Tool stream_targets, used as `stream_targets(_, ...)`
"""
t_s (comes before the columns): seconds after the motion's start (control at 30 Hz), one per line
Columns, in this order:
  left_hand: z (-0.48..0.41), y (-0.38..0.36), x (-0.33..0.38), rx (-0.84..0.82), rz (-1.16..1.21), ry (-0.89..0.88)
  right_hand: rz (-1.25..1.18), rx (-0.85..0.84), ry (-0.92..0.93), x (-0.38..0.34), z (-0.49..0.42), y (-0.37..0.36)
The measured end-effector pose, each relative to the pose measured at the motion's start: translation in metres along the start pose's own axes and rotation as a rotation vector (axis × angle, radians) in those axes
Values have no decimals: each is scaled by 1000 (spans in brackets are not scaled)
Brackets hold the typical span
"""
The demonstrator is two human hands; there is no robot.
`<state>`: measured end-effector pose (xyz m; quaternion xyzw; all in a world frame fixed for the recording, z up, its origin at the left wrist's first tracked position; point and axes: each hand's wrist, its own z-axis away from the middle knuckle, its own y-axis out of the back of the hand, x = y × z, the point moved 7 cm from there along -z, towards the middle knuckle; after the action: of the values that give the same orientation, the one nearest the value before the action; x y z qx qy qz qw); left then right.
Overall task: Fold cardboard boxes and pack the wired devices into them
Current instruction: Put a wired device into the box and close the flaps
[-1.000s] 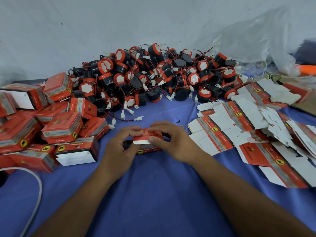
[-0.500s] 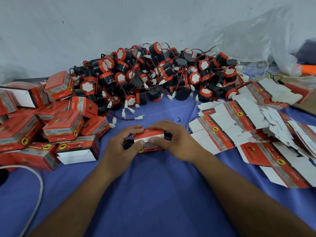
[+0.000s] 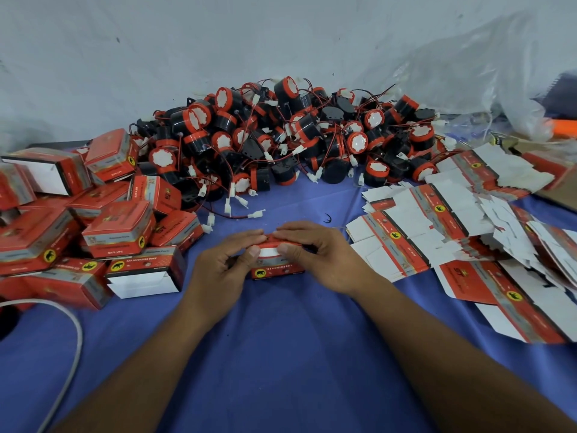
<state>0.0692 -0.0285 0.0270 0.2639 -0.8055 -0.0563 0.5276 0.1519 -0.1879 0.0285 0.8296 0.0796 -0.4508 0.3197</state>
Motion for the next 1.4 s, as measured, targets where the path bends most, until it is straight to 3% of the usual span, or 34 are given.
stream_targets(0.47,3,-1,15,-22,-187,-130,109,-41,54,-6,0,-1)
stream_targets(0.63,3,0,20,-5,-201,-152,205,-72,131,-9,1,-5)
stream_targets(0.87,4,-4,27,-29,-401,-322,364,-37,272,-21,2,-10)
stream_targets(1.17,8,-11,25,-265,-564,-420,261,-119,87,-8,4,-17)
stream_targets(1.4,12,-13,25,-161,-484,-400,-44,-60,-139,6,1,-13)
